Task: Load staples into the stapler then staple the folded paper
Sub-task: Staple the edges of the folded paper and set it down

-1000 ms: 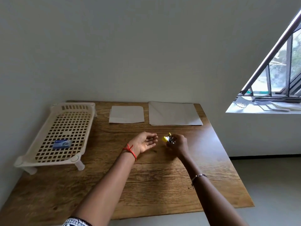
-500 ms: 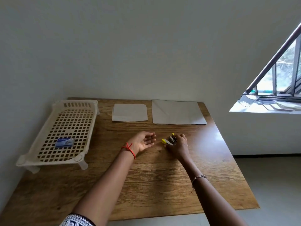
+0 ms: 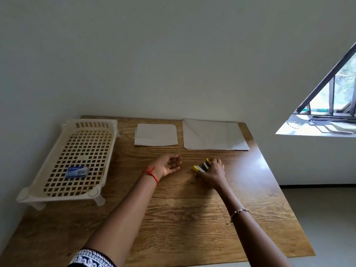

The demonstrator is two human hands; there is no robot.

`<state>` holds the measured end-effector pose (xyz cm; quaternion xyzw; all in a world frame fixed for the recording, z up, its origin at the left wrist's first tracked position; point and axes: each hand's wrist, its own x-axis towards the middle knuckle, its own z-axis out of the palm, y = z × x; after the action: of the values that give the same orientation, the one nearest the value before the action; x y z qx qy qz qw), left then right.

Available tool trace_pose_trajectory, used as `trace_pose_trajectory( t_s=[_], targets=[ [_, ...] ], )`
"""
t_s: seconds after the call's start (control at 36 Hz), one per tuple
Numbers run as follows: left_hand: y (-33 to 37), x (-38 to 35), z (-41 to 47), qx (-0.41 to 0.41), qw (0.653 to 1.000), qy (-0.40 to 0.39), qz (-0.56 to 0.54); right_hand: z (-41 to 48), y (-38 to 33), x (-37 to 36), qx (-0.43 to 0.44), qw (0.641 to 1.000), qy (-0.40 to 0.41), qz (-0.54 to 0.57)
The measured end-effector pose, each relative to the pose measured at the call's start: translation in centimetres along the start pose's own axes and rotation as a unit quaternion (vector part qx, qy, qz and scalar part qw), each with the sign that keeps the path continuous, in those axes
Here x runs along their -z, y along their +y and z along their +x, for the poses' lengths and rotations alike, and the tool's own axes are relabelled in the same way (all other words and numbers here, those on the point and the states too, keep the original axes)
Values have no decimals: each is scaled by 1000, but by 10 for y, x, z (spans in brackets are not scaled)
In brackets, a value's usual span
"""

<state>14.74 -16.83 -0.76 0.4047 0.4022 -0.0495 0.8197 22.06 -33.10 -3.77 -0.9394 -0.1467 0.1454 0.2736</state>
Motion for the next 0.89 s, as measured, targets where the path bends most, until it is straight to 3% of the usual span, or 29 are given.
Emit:
trace_pose_trajectory(
  t_s=[0.08,0.19,0.33,0.5,0.58,0.67,0.89],
  targets=[
    [5,6,5,-12,1000,11,6,6,-6,2,-2,1000,-11,-10],
    [14,16,10,-32,999,35,-6,16,-22,4,33,999,32,26],
    [28,27,21,-86,990,111,-19,38,-51,4,53,995,48,71],
    [48,40,35,-224,920,316,53,69,-81,-7,70,995,4,71],
    [59,52,41,-222,885,374,168,82,-95,-14,74,995,-17,59],
    [70,59,45,-176,876,368,257,89,-105,-22,76,996,-27,43],
    [75,66,59,-129,875,330,332,103,-119,-40,52,997,-54,-15]
  ],
)
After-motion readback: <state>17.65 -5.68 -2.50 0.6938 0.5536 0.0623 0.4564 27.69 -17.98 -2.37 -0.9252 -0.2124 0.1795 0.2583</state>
